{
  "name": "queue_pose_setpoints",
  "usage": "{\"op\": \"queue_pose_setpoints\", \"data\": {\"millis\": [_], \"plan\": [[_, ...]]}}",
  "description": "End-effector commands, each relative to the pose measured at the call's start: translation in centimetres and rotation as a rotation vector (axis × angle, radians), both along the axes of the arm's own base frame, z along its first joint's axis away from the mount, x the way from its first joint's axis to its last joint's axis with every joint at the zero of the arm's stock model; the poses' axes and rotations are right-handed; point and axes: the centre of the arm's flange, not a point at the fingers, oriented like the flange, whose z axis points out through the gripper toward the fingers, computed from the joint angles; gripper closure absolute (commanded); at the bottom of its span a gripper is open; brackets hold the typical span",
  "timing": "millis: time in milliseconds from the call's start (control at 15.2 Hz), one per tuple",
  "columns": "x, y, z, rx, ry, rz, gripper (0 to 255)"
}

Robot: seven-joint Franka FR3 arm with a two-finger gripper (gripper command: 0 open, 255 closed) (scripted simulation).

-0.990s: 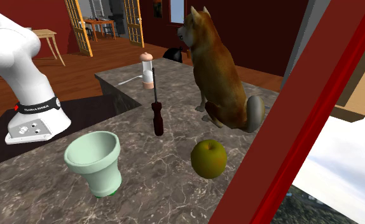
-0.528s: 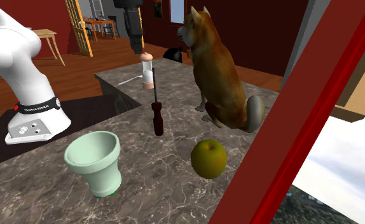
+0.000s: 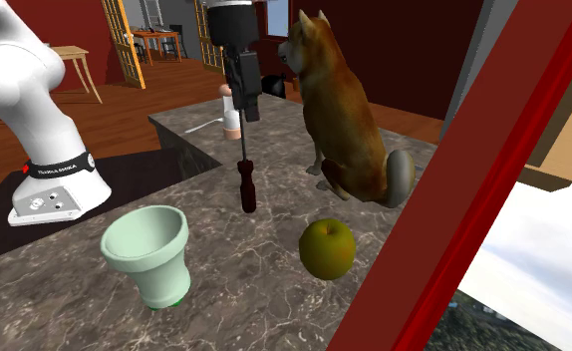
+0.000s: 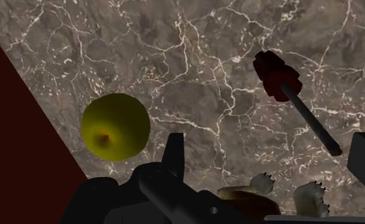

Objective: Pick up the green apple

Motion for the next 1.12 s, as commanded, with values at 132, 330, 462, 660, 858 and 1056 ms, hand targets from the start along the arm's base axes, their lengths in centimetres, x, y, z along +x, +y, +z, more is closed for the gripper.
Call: {"op": "queue_pose_setpoints", "data": {"millis": [132, 330, 462, 660, 858, 1056], "plan": [[1.9, -4.3, -2.5, -0.013, -0.008, 0.011, 0], [3.3, -7.5, -4.2, -0.021, -0.014, 0.019, 0], [4.3, -9.6, -5.3, -0.026, -0.018, 0.025, 0], [5.7, -12.7, -6.8, -0.034, -0.024, 0.032, 0], [7.3, -15.9, -8.4, -0.041, -0.03, 0.04, 0], [7.7, -16.8, -9.9, -0.044, -0.032, 0.043, 0]]}}
